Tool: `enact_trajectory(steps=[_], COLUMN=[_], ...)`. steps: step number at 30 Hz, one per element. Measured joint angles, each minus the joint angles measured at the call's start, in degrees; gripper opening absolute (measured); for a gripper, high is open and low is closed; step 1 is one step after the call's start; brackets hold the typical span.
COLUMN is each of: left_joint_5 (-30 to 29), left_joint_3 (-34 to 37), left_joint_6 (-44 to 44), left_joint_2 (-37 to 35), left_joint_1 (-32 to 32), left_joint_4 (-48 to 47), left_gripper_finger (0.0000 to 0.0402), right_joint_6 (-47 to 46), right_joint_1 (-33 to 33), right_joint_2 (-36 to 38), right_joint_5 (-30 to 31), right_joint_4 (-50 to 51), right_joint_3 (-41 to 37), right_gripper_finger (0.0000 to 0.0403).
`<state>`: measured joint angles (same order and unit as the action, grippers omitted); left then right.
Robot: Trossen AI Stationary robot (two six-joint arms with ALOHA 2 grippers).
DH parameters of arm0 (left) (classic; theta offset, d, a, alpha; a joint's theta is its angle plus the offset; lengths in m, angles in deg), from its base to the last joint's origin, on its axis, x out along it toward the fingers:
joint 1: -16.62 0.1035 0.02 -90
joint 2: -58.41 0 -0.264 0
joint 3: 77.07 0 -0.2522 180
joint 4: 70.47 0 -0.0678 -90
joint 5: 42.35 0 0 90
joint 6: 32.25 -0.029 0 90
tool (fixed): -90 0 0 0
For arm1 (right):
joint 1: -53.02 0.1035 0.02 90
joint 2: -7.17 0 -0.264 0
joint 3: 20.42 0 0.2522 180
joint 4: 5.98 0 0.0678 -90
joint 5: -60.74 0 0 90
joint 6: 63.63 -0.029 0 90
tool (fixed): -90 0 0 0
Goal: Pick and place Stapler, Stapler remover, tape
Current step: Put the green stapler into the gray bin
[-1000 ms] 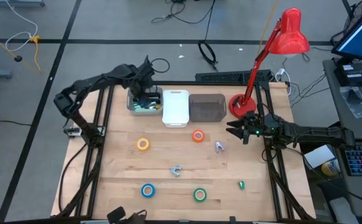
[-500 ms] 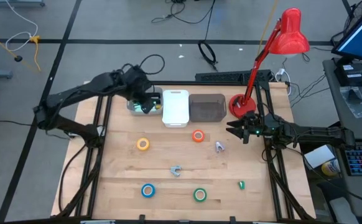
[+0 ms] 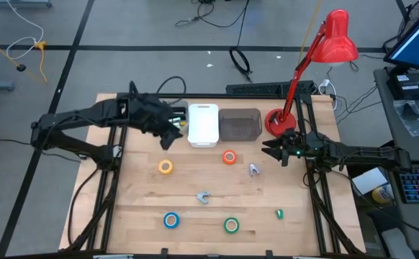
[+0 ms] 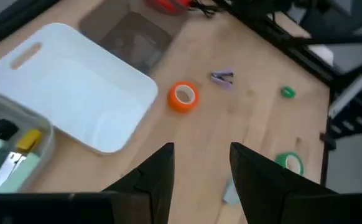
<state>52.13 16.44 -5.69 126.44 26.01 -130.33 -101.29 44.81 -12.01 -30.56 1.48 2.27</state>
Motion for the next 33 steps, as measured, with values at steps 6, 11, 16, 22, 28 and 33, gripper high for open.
enact_trajectory(steps=[6,11,16,22,28,33], left_joint_5=[-3.6,-3.9,-3.4,-3.0,-3.1,-3.0], left_joint_3=[0.0,2.1,13.1,28.0,40.1,47.2], left_joint_6=[-2.5,-3.1,-1.5,-0.3,0.7,2.3], left_joint_2=[0.0,-1.9,-8.8,-18.9,-29.6,-37.3], left_joint_1=[-4.6,-5.9,-7.1,-9.7,-11.0,-12.1], left_joint_4=[1.3,4.7,16.4,25.8,33.4,37.6], left_gripper_finger=[0.0159,0.0159,0.0159,0.0159,0.0159,0.0159], right_joint_6=[0.7,-1.2,-2.3,0.3,3.8,-0.6], right_joint_1=[0.1,0.2,2.4,7.8,14.4,20.1], right_joint_2=[0.0,0.0,-0.2,-3.5,-11.5,-19.6], right_joint_5=[-13.1,-20.0,-21.3,-16.8,-10.4,-7.7], right_joint_4=[-7.9,-15.8,-18.4,-16.7,-2.9,11.7], right_joint_3=[0.0,0.0,1.6,8.2,19.0,28.1], right_gripper_finger=[0.0221,0.0203,0.0184,0.016,0.0142,0.0133])
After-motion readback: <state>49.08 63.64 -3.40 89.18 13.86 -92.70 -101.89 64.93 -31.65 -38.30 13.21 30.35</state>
